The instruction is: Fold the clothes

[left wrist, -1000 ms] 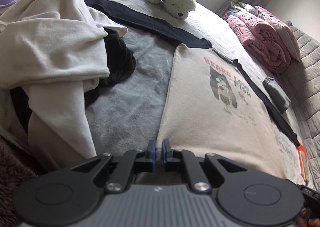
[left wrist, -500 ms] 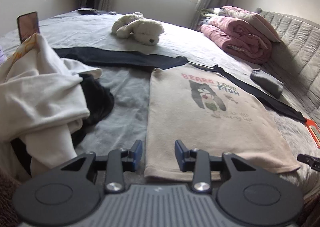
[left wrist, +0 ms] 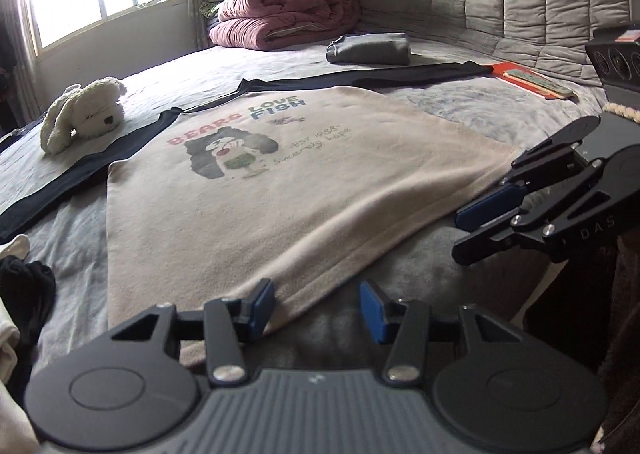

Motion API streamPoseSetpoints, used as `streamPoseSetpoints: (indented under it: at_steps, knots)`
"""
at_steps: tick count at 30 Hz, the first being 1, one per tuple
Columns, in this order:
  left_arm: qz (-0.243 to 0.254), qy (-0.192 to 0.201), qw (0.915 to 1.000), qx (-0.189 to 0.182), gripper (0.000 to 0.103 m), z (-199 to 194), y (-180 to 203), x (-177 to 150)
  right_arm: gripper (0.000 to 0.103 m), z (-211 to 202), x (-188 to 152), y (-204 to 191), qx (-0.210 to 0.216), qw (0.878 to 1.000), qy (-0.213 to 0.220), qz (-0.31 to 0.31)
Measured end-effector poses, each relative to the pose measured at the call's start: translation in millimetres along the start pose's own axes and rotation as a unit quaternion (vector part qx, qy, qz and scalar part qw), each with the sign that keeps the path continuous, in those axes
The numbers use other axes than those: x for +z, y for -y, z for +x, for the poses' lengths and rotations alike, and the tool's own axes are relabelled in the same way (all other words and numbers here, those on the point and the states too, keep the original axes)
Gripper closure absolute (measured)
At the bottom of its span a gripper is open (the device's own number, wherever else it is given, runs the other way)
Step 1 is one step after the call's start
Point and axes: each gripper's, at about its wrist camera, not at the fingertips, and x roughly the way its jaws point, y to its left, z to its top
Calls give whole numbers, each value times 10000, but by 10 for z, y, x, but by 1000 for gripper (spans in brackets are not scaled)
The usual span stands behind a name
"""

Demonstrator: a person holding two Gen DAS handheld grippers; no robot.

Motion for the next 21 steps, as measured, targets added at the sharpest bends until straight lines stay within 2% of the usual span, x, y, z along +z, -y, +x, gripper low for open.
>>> streamPoseSetpoints:
  at_steps: [1, 2, 5, 10, 15, 17, 21]
  knots:
    - [-1, 47, 10000, 11, 60, 0, -1, 5, 63, 14, 1, 5, 65, 10000, 9, 49]
    - [-5, 96, 10000, 20, 72, -1, -4, 12, 63, 28, 3, 10, 130, 9999, 18, 98]
    - [-158, 211, 9997, -1, 88, 24, -46, 42, 63, 59, 25, -12, 175, 9998, 116, 62]
    - [-775, 300, 9965, -92, 92, 55, -179, 98, 63, 64, 57, -129, 240, 9988, 354, -227]
    - [-1548, 424, 9870, -68, 92, 74, -360, 119, 63, 108, 127, -175, 130, 9980, 502, -371]
    - [-1767, 449, 9832, -52, 92, 83, -413, 123, 63, 126, 160, -201, 274, 9976, 517, -373]
    - [-1928, 460, 9801, -64, 96, 88, -453, 124, 63, 157, 186, -260, 116, 9966, 564, -591]
